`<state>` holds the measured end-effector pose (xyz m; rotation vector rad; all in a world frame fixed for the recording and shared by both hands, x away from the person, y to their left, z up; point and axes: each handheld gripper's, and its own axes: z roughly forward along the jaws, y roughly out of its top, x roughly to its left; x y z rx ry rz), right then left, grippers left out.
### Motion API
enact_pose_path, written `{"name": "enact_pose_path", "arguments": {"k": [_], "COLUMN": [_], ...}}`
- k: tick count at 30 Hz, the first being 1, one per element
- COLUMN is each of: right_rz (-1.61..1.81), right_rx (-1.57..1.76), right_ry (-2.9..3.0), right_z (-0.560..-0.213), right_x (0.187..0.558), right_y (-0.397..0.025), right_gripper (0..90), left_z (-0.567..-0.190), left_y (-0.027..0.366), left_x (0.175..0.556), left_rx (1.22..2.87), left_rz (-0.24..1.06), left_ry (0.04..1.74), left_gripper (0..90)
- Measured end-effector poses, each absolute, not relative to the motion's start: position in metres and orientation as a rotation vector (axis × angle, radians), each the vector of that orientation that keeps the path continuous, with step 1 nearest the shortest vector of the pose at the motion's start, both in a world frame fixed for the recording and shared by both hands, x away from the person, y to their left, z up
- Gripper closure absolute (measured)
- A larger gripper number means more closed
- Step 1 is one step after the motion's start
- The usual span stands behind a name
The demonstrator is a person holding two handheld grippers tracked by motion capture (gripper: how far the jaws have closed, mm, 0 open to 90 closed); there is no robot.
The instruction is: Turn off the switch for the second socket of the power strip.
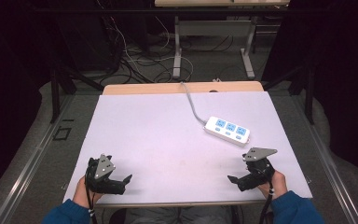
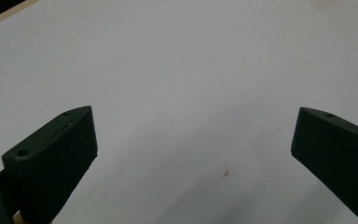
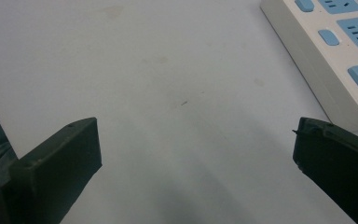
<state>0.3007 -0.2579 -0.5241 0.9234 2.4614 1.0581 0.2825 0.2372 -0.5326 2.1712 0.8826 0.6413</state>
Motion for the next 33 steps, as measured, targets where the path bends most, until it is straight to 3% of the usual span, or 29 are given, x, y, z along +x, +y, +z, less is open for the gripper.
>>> {"name": "enact_pose_path", "arguments": {"k": [33], "right_rz": [1.012], "right_rx": [0.902], "right_ry": [2.440], "right_z": [-0.5183], "right_x": [0.3068], "right_y": [-0.2501], "right_gripper": [0.4], "left_z": [-0.5339], "left_y": [0.2340], "left_x": [0.2843], "left_rx": [2.236], "left_rz": [0.643], "left_ry": [0.859], "left_gripper": [0.2]}}
